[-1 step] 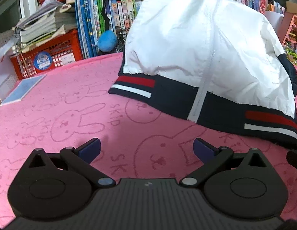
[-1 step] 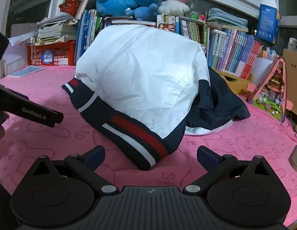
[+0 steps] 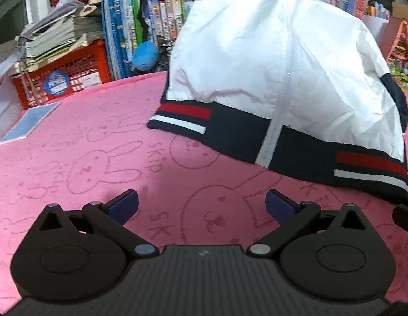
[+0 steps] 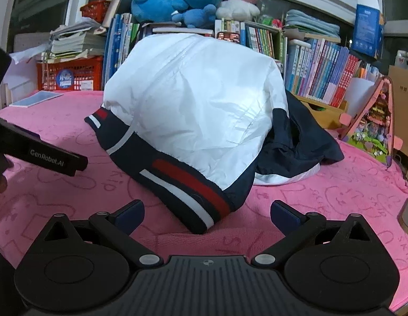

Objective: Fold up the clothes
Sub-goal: 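Approach the bunched white-and-navy jacket with both grippers open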

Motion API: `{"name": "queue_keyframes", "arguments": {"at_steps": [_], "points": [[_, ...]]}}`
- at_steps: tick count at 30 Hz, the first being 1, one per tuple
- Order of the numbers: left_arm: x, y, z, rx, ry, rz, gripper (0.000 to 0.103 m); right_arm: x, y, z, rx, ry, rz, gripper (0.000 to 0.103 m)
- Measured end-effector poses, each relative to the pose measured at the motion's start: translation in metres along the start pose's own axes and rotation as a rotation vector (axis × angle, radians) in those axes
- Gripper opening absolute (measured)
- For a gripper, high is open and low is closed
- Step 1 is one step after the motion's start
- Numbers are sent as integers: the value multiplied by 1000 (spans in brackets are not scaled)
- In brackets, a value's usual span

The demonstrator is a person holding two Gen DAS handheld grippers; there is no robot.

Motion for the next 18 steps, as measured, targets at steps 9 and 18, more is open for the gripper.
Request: {"name": "queue_keyframes", "arguments": {"at_steps": [9,18], "points": [[10,12,9,61,-46,3,103,2,14,2,5,30,-36,103],[9,15,7,81,-76,3,103,8,27,2,3,53,-57,103]]}}
Point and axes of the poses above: each gripper's, at about its wrist camera, not at the fingertips, and y roughly the way its jaws point, z to its right, x to its underside, the point moved 3 cm from there along y, roughly the way its jaws point, and after that the axes turned 1 degree about z, right-handed, at the moved point
